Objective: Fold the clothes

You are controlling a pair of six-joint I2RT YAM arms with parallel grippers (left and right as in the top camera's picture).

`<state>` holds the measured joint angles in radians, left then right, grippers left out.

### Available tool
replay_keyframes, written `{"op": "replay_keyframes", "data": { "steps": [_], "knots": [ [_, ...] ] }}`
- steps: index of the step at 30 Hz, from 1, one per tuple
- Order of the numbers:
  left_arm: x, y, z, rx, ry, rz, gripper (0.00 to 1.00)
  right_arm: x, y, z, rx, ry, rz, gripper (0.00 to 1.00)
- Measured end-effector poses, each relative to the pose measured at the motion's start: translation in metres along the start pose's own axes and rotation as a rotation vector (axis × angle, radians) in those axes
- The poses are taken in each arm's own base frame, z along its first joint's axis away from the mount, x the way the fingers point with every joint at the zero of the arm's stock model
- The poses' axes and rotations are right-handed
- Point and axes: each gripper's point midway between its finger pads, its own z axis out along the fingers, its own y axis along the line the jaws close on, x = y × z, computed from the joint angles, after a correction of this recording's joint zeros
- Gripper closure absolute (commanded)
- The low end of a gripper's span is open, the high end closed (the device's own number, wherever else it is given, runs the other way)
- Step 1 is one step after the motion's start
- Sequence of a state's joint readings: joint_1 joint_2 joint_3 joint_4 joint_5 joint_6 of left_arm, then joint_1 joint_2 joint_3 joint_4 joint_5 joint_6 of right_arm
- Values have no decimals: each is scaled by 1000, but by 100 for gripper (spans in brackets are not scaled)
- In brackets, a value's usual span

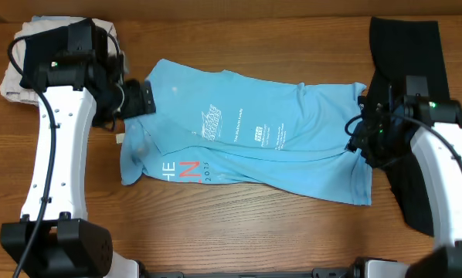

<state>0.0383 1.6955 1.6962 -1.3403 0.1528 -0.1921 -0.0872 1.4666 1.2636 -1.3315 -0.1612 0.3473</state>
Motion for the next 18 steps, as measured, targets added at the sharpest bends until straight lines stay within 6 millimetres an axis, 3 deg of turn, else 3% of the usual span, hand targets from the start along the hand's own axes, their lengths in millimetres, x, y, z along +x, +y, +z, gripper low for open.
{"op": "replay_keyframes", "data": {
  "steps": [4,7,10,15,18],
  "knots": [
    [22,1,-6,-23,58,-14,11,20,9,-15,-38,-42,-39,30],
    [40,-2,1,-28,79,-1,11,35,15,-11,-54,-43,-73,28],
    [59,-8,25,-32,113,21,12,48,21,10,-52,-11,-104,28],
    [86,-19,83,-34,154,66,11,59,30,52,-63,3,-133,28],
    [90,-24,104,-21,130,82,10,58,30,70,-79,-11,-124,26]
  ]
}}
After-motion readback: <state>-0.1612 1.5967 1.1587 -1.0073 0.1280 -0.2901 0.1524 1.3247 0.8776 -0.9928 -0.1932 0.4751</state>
